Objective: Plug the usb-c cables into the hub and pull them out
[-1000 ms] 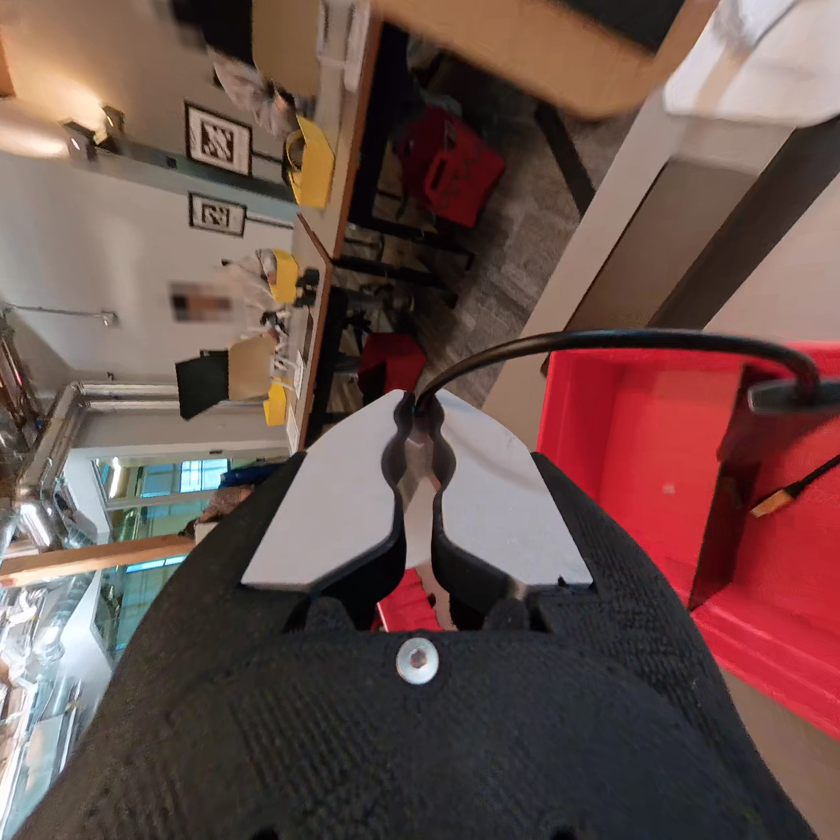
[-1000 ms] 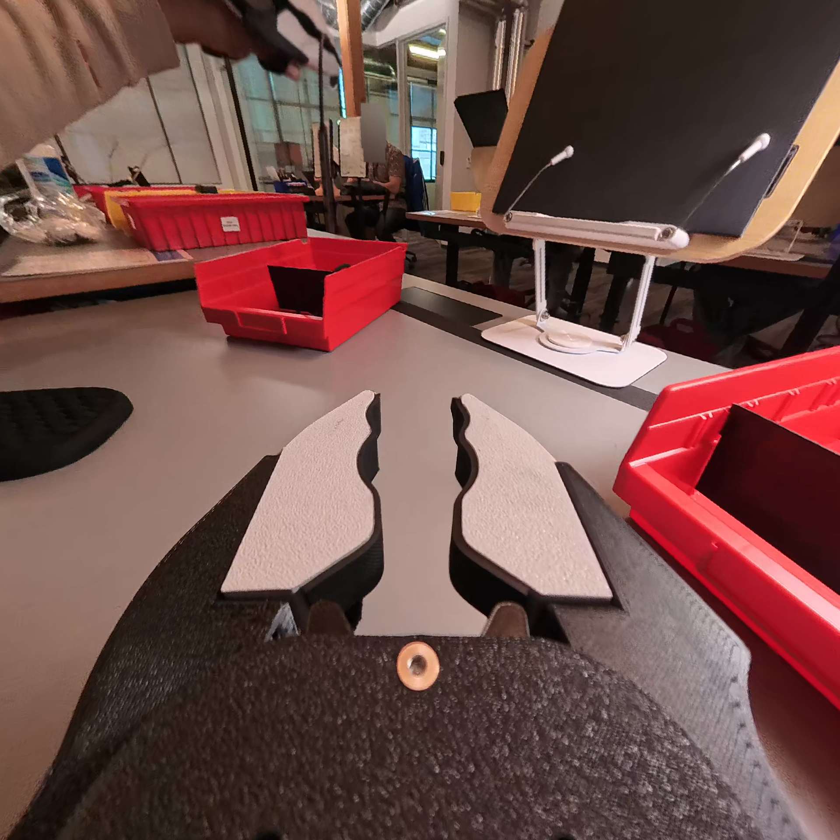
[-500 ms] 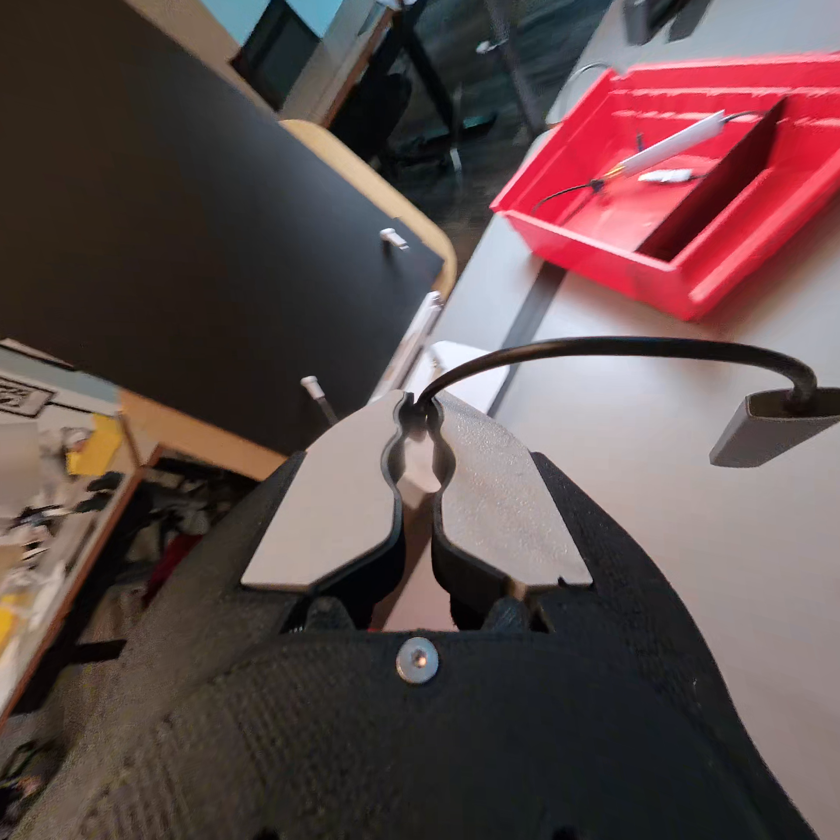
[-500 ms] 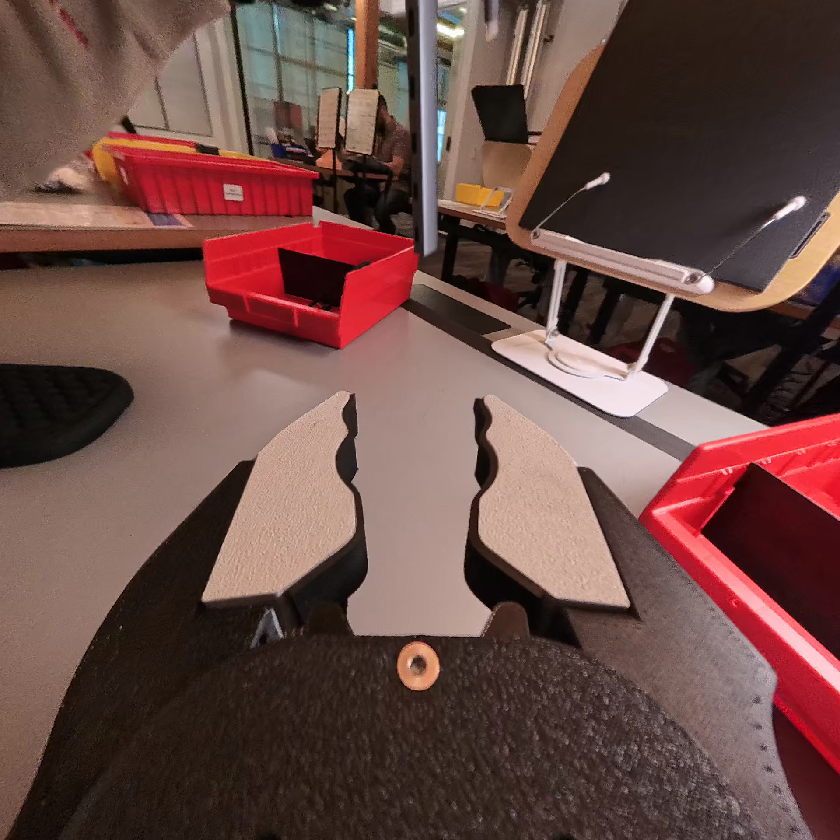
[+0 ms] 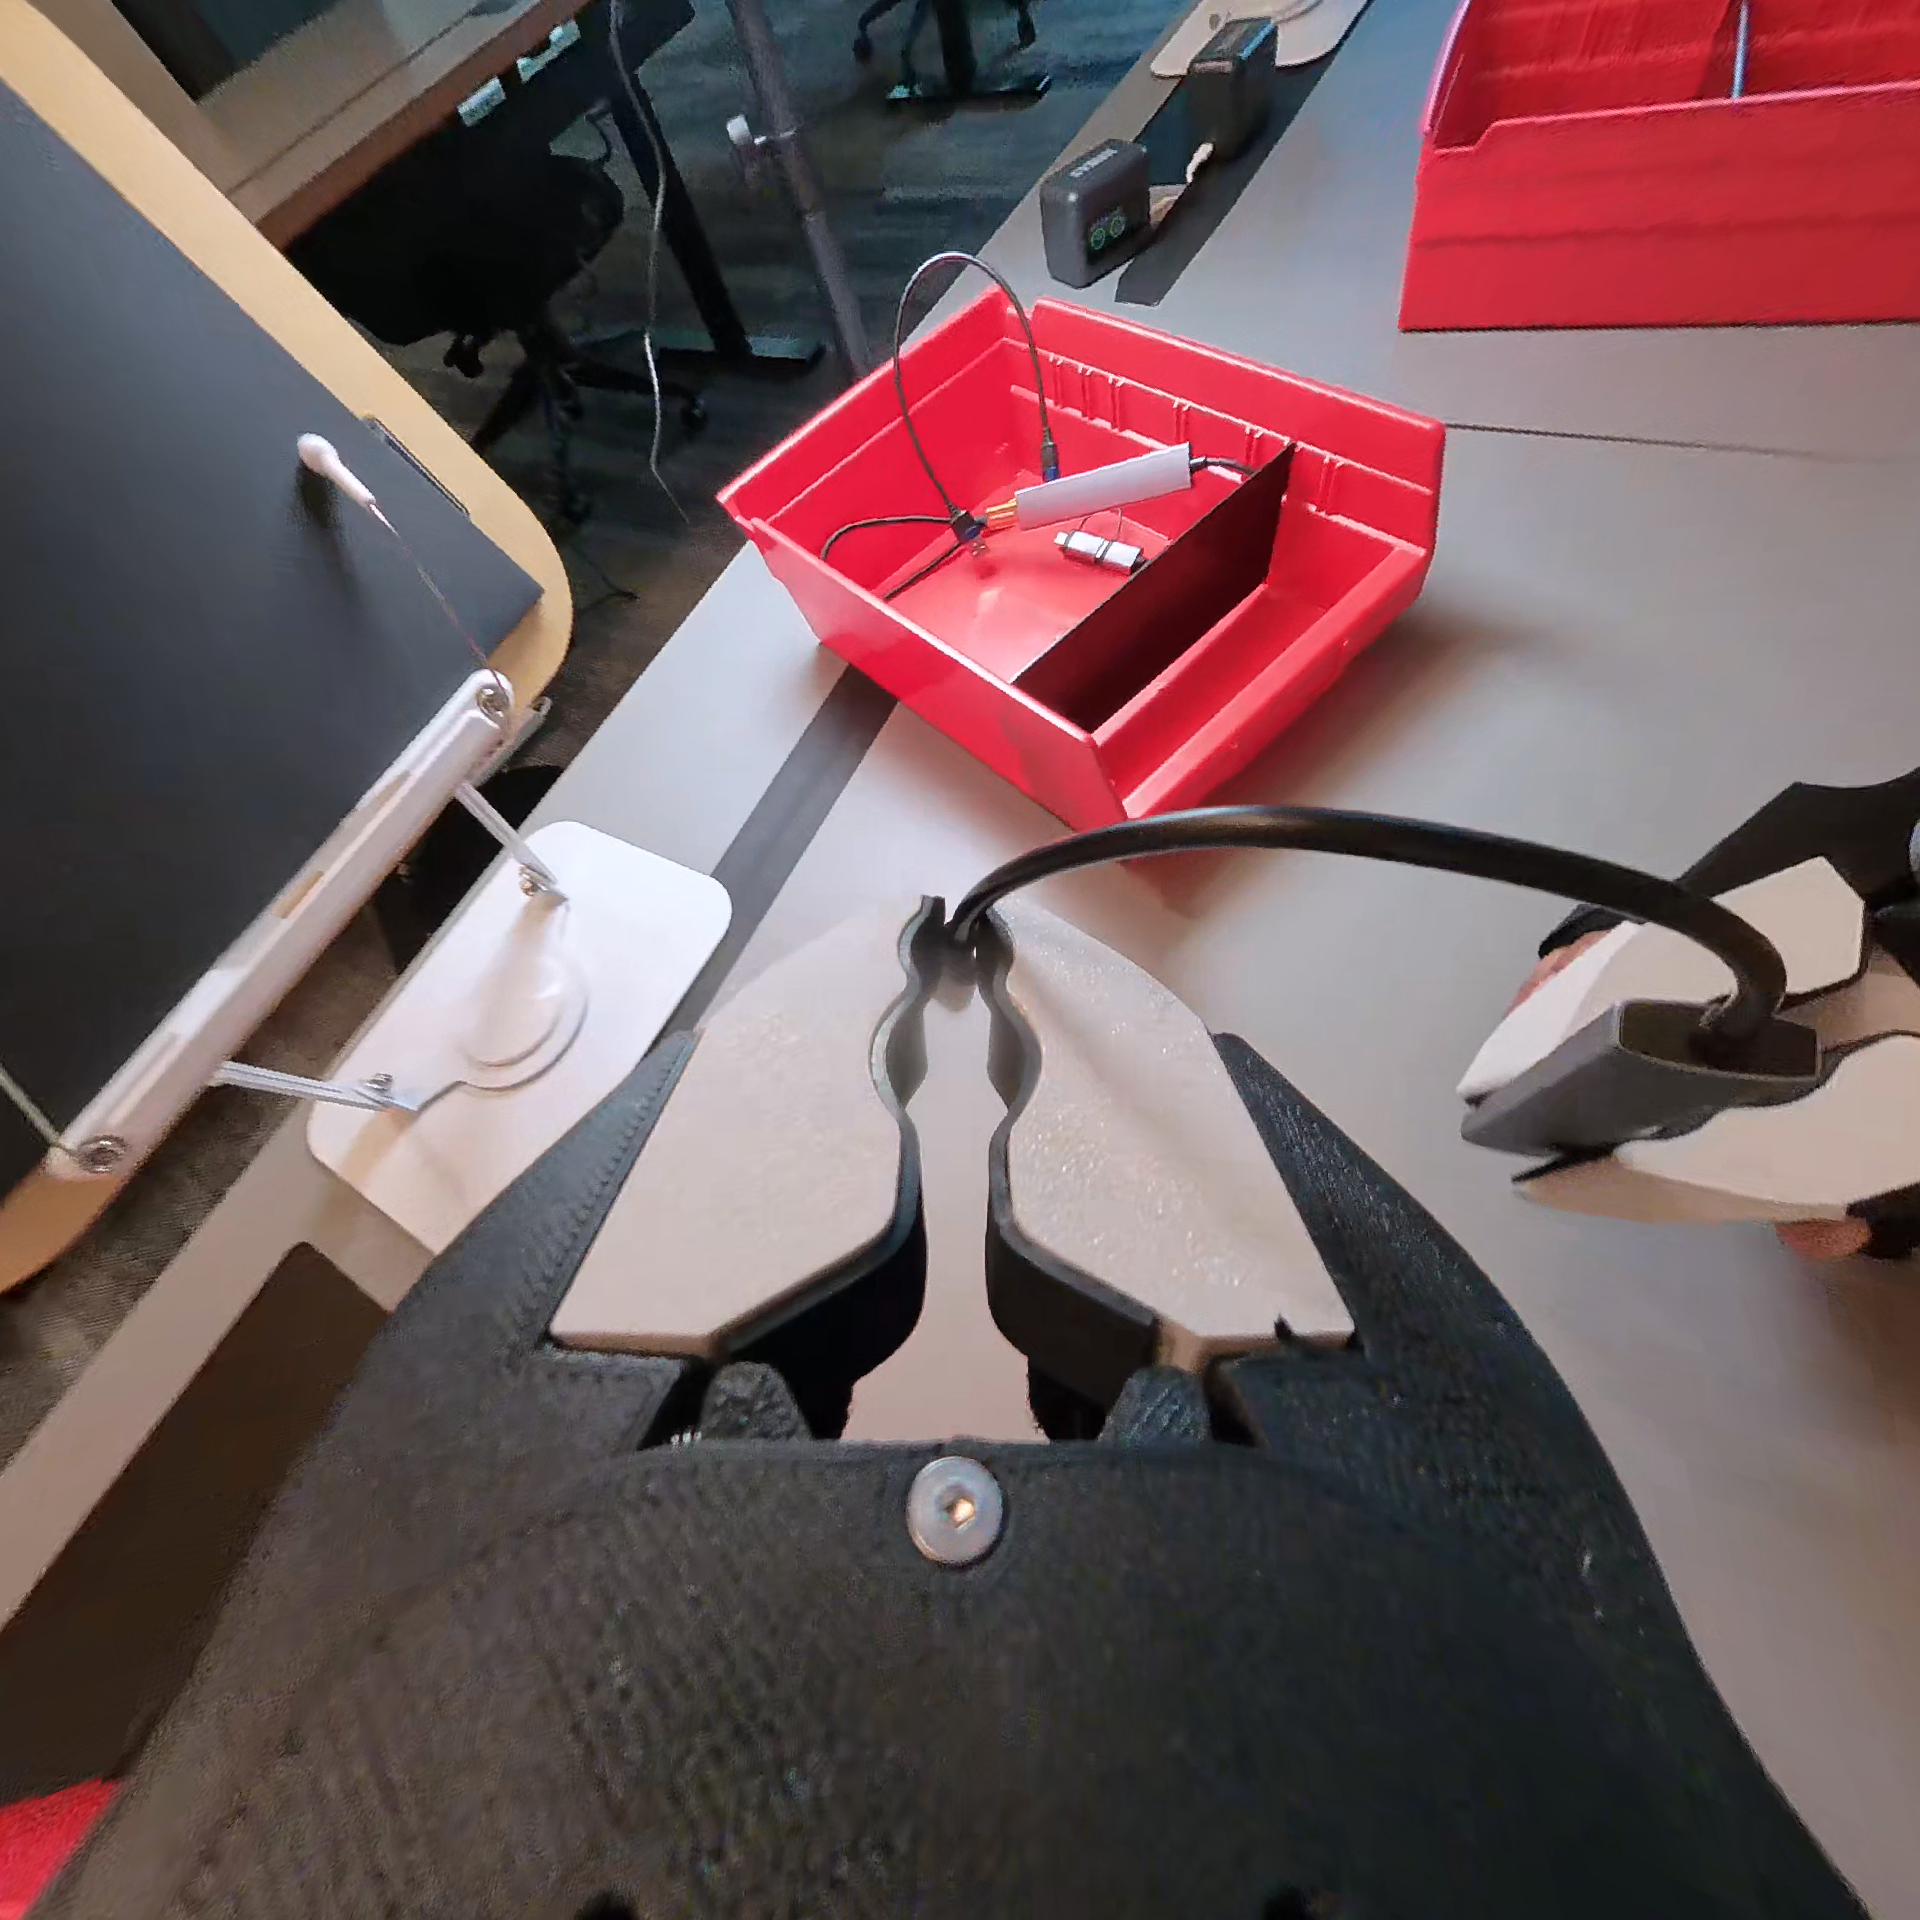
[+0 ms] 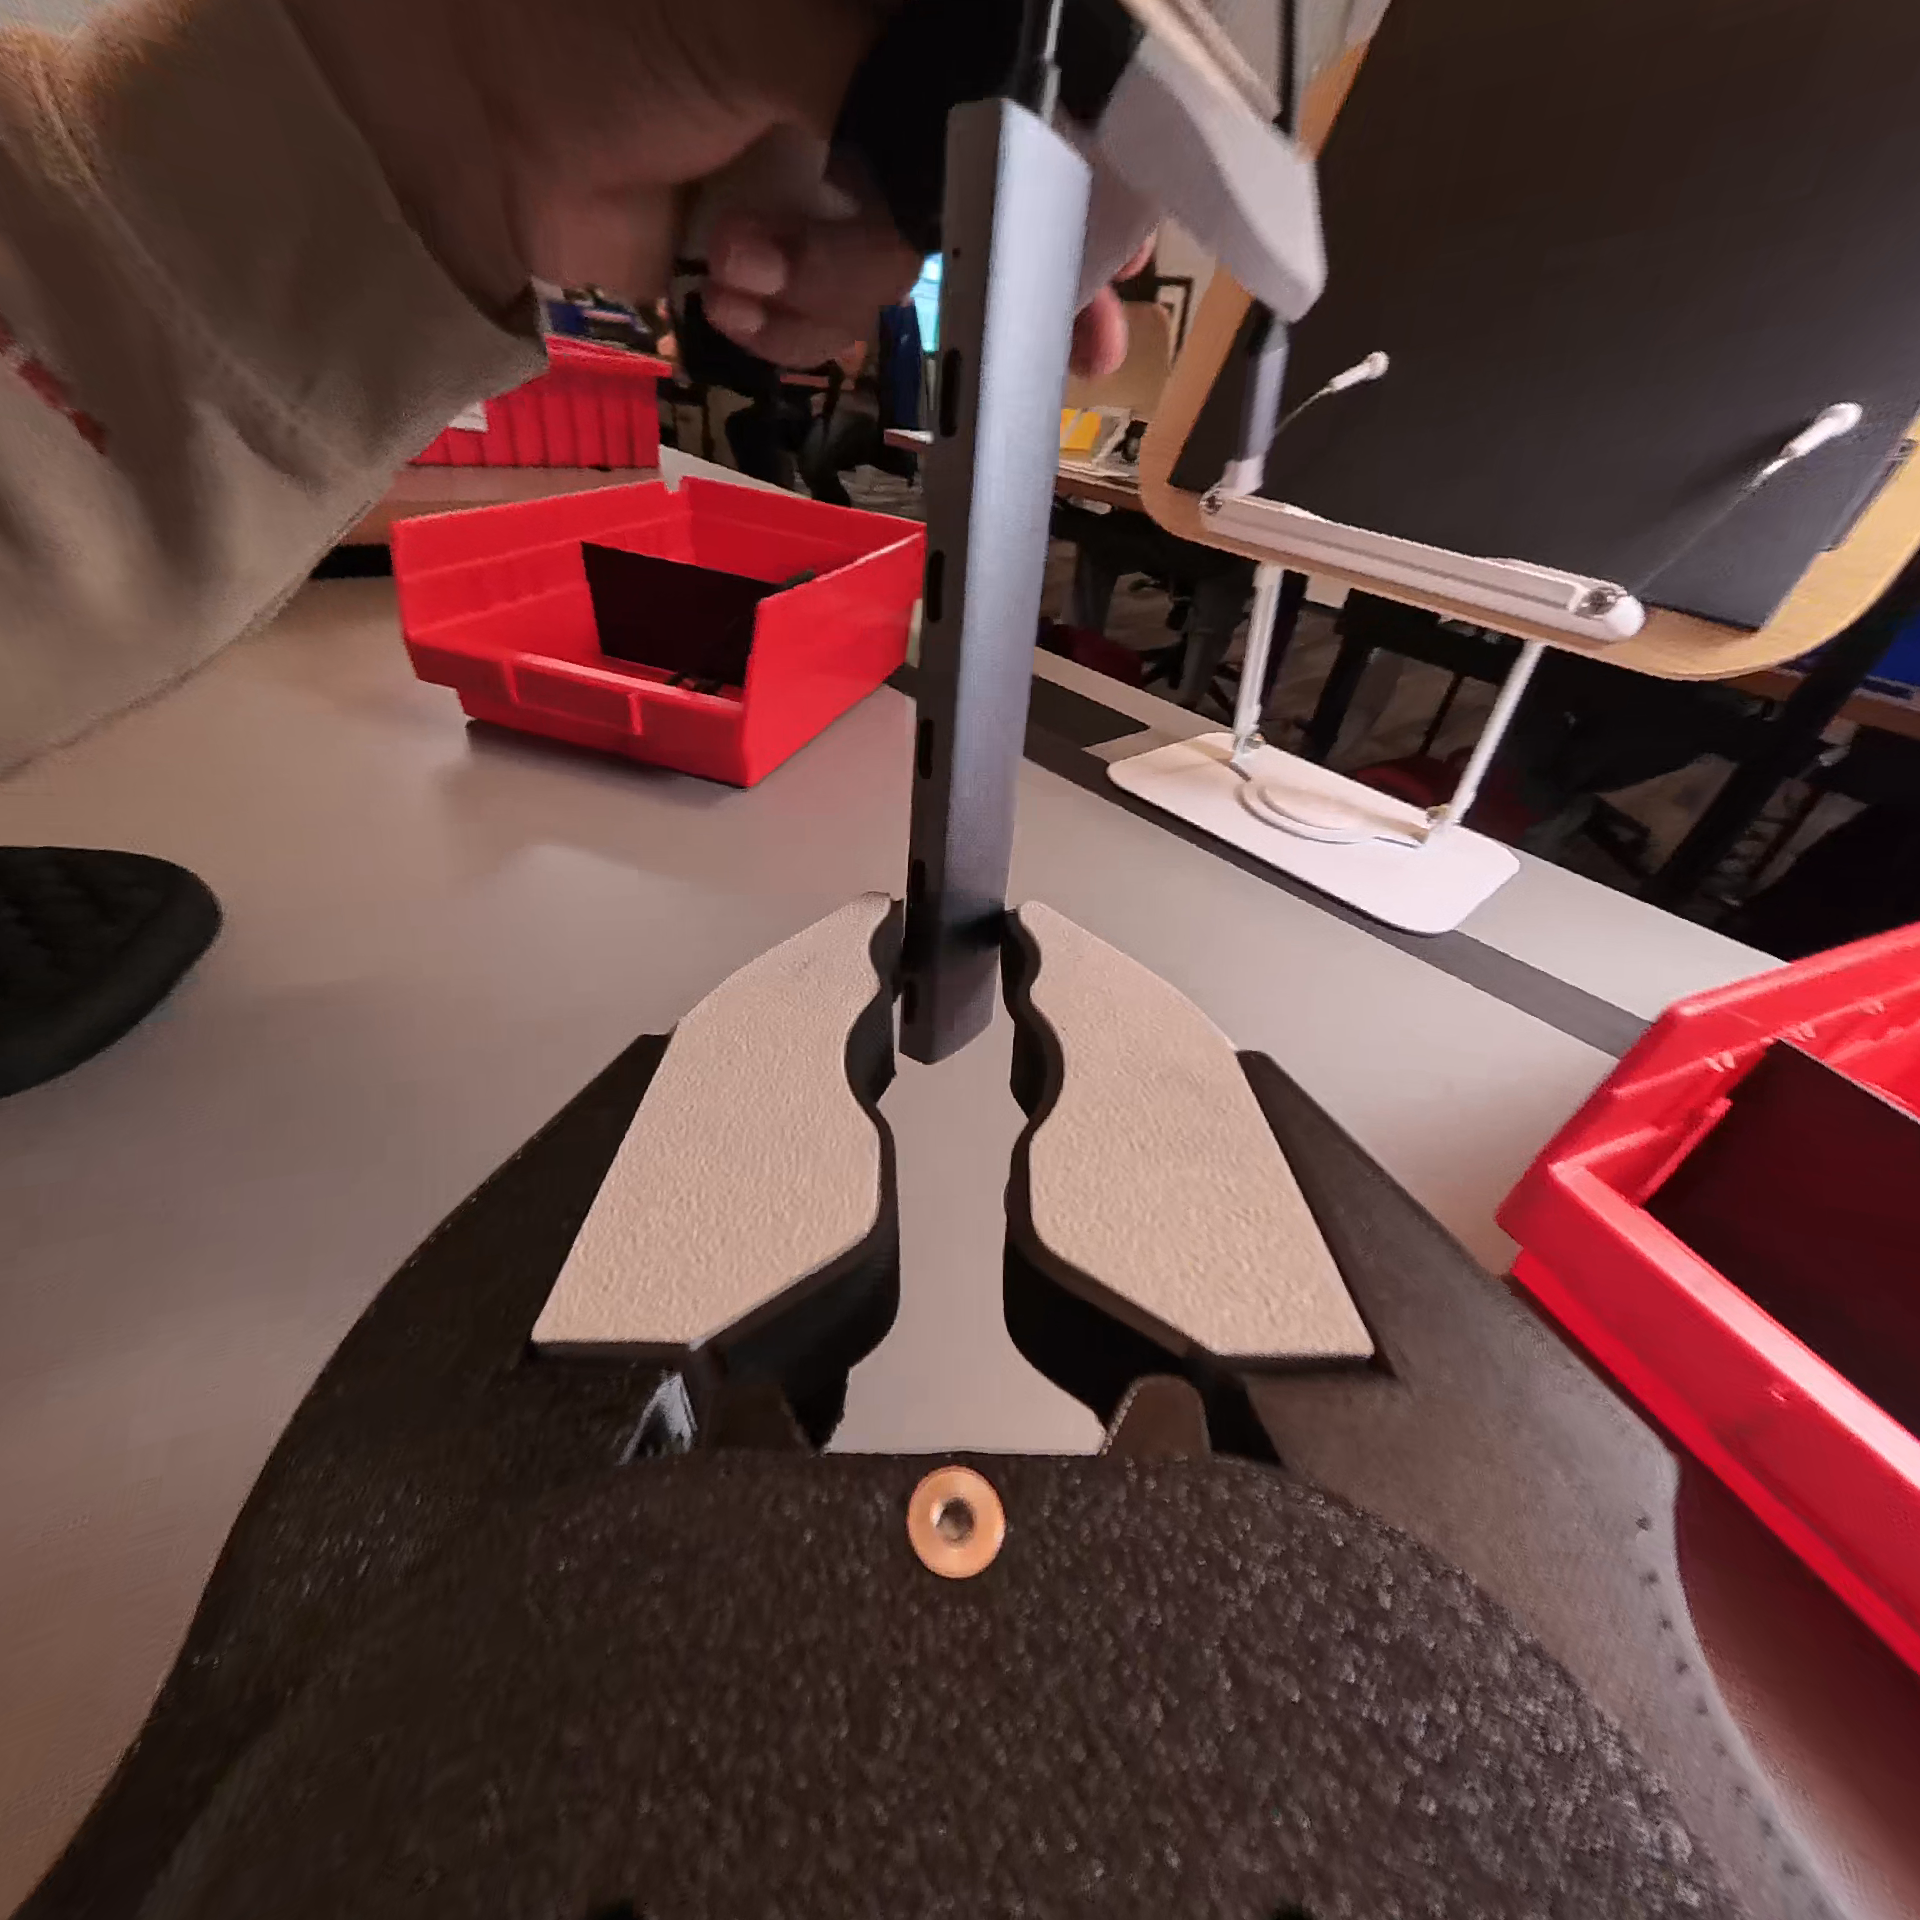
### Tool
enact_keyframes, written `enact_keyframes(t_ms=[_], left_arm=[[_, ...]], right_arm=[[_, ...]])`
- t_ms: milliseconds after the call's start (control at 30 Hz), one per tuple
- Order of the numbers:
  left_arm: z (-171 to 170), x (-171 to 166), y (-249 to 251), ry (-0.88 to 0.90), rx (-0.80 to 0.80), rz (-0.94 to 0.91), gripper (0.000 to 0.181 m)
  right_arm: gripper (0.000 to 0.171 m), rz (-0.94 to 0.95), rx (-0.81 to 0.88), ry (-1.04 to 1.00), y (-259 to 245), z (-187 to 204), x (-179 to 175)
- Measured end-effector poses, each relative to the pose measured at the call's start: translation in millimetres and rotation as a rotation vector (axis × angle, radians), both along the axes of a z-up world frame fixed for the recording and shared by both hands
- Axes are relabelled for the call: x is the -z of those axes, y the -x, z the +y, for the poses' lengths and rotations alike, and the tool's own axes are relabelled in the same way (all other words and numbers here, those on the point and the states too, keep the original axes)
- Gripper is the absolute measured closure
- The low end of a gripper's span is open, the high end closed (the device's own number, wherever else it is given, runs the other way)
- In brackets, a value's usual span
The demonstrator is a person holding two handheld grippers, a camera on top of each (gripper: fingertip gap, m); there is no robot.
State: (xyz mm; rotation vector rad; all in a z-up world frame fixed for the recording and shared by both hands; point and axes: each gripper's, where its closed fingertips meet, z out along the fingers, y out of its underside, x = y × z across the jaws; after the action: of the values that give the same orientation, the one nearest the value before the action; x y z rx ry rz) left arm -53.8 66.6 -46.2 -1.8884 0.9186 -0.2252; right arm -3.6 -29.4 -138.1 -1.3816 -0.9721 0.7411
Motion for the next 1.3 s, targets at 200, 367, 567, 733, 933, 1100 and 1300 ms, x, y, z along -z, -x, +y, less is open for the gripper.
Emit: enact_keyframes(t_ms=[200,367,567,733,933,1100,1300], left_arm=[[0.9,17.0,15.4,0.026,-0.004,-0.046,0.175],[-12.2,32.3,38.0,-0.036,0.058,0.018,0.148],[-63.4,23.5,58.5,-0.154,0.163,0.143,0.129],[-109.0,12.5,6.5,-0.304,0.347,0.293,0.123],[-114.3,69.0,-39.5,-0.311,0.475,0.569,0.149],[-109.0,57.2,-43.2,-0.461,0.430,0.541,0.171],[-104.1,34.4,-28.3,-0.475,0.312,0.263,0.172]], right_arm=[[0.156,0.016,0.004,-0.034,-14.5,7.3,-9.3],[0.161,-0.077,-0.084,-0.025,-33.1,4.2,-14.5],[0.161,-0.248,-0.103,-0.069,-58.5,9.6,-13.1],[0.161,-0.481,-0.148,-0.220,-49.5,2.6,-14.8],[0.162,-0.655,-0.168,-0.414,-18.3,-22.4,-21.5],[0.156,-0.436,-0.076,-0.450,-19.6,-21.2,-46.7],[0.130,0.000,0.038,-0.287,-47.2,-19.3,-58.3]])
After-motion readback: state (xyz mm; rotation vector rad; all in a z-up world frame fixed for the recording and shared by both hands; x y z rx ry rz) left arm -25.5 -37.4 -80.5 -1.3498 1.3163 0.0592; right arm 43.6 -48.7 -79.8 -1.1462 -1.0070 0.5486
